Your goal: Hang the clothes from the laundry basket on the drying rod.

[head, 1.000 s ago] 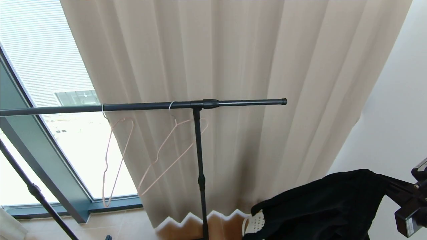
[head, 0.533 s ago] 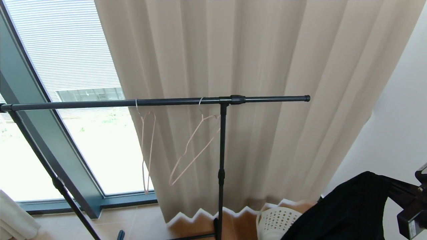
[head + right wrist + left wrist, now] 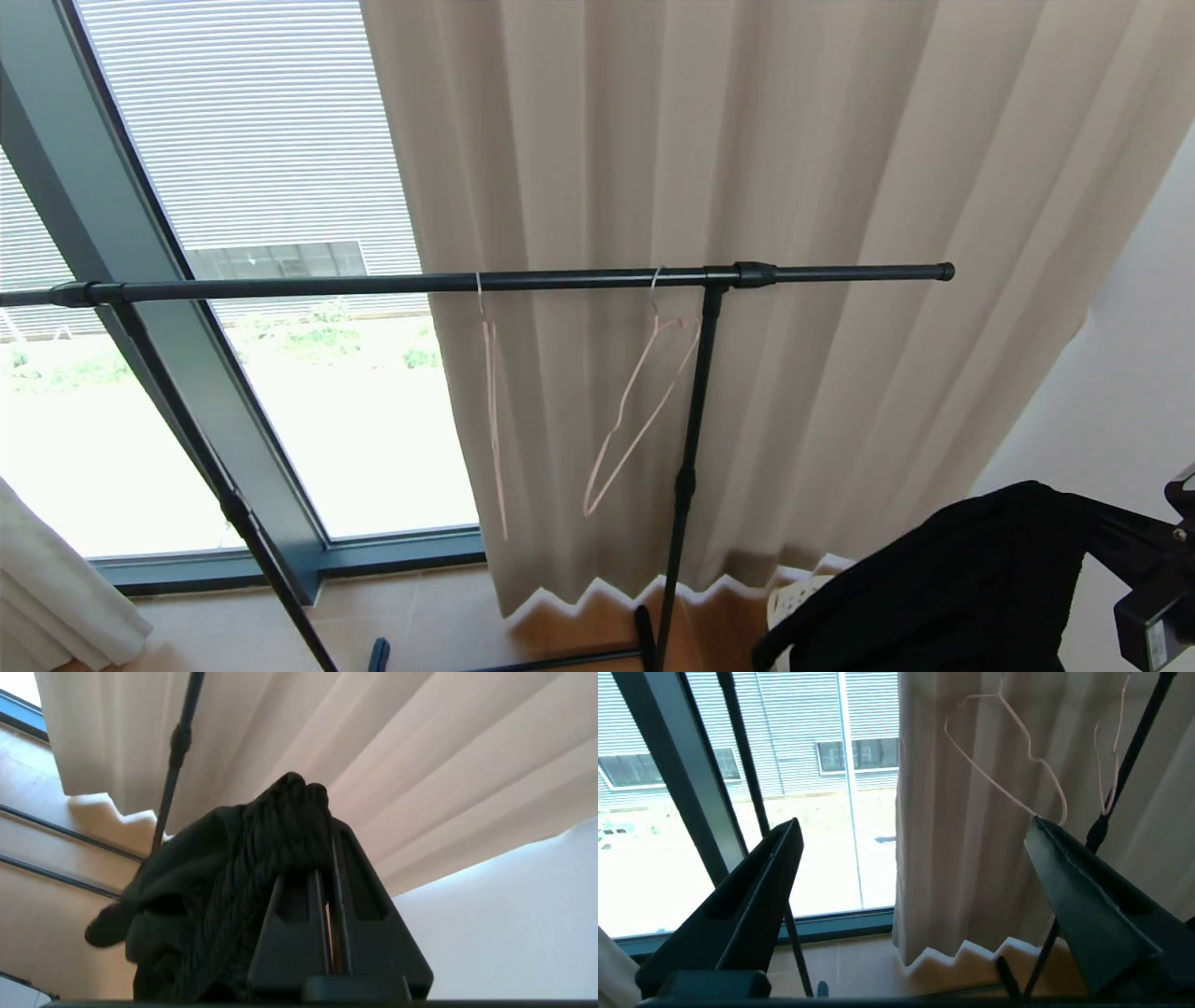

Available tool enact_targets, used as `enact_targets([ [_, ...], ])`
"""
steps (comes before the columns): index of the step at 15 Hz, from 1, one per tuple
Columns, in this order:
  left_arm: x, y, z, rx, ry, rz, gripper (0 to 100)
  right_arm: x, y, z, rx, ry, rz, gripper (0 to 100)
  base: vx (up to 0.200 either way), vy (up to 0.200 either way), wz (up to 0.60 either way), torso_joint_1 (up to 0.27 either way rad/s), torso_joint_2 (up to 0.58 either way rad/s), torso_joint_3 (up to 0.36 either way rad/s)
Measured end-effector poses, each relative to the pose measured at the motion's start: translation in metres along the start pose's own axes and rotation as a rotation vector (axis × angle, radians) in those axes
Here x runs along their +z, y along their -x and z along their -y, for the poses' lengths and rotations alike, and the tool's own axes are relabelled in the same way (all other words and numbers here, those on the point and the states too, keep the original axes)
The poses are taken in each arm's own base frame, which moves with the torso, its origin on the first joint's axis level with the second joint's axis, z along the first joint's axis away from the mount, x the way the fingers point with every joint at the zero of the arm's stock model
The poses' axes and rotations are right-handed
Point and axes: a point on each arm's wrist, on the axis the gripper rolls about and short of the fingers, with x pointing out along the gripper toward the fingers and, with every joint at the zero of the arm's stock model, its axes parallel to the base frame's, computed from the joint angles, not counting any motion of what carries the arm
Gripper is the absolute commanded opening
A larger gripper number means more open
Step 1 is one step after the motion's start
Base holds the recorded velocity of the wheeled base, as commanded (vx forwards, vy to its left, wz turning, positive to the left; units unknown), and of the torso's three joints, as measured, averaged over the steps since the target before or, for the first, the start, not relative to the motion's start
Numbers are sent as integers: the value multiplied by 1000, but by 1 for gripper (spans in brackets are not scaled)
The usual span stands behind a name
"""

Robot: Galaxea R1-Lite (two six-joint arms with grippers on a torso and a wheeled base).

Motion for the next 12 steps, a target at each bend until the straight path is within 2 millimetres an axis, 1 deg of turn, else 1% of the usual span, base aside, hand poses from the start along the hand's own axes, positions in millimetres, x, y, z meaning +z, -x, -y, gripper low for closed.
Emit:
enact_targets([
  [1, 0, 0, 0, -2, 1, -1, 100, 0, 0, 0, 0, 0, 1, 0, -200, 200, 0, -7, 2, 2],
  [4, 0, 0, 0, -1, 1, 0, 100, 0, 0, 0, 0, 0, -1, 0, 0, 200, 0, -10, 4, 2],
  [11, 0, 0, 0, -1, -1, 0, 100, -1, -1, 0, 3, 1, -6, 0, 0, 0, 0, 0, 0, 0],
  [12, 0, 0, 0, -2, -1, 0, 100, -1, -1, 0, 4, 1, -6, 0, 0, 0, 600, 17, 12, -2],
])
